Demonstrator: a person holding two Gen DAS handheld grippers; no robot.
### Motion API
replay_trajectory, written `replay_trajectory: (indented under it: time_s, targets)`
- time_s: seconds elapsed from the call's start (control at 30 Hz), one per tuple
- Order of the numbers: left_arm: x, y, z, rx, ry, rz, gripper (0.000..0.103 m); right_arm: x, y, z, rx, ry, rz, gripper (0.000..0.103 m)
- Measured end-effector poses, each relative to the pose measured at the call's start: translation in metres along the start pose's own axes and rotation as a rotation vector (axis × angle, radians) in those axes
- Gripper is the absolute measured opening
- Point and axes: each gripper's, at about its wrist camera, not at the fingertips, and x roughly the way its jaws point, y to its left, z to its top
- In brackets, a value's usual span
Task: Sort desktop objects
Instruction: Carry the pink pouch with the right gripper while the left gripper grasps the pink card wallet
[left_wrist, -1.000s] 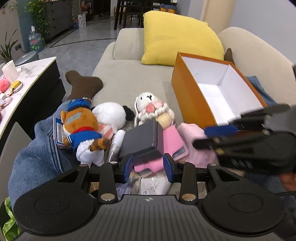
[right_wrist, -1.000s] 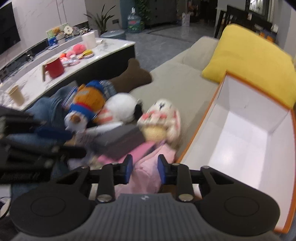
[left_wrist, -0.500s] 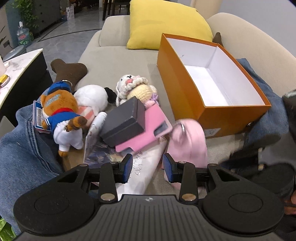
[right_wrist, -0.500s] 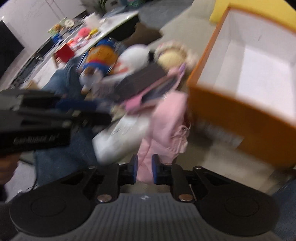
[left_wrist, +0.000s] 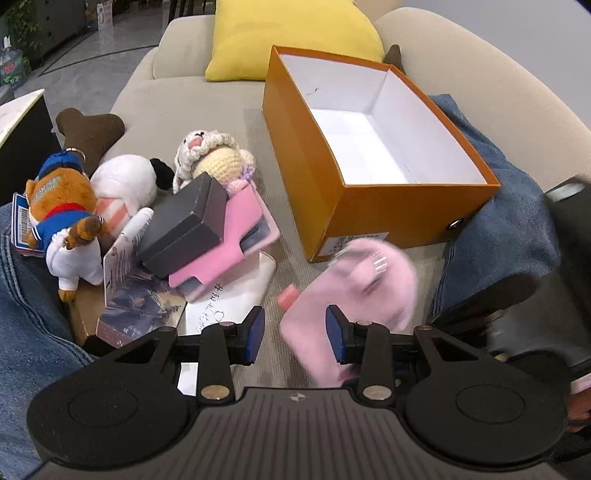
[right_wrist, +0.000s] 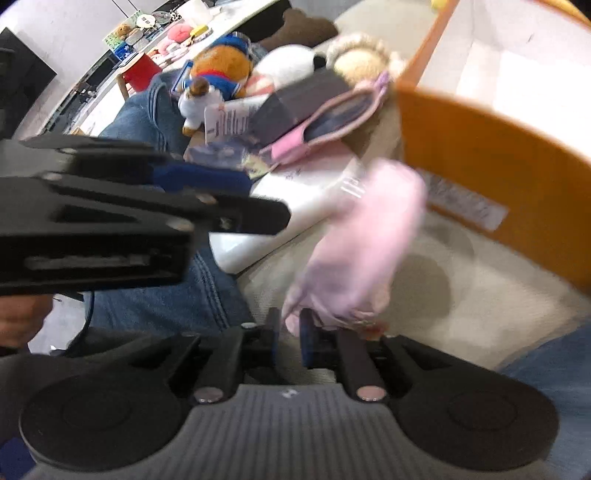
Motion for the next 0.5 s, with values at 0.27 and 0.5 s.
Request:
replay_trajectory:
  time_s: [0.27,0.5]
  targets:
    - [0.007,-0.006,0.001,0.011,0.035,-0.025,0.042,-0.059,-0.041,-0.004,0.099,-0.121,-0.142,0.046]
    - [0.018,-0.018,0.002,0.055,0.084,-0.036,0.042,-0.035,-0.087,0.012,0.099,0.012,-0.188,0.049]
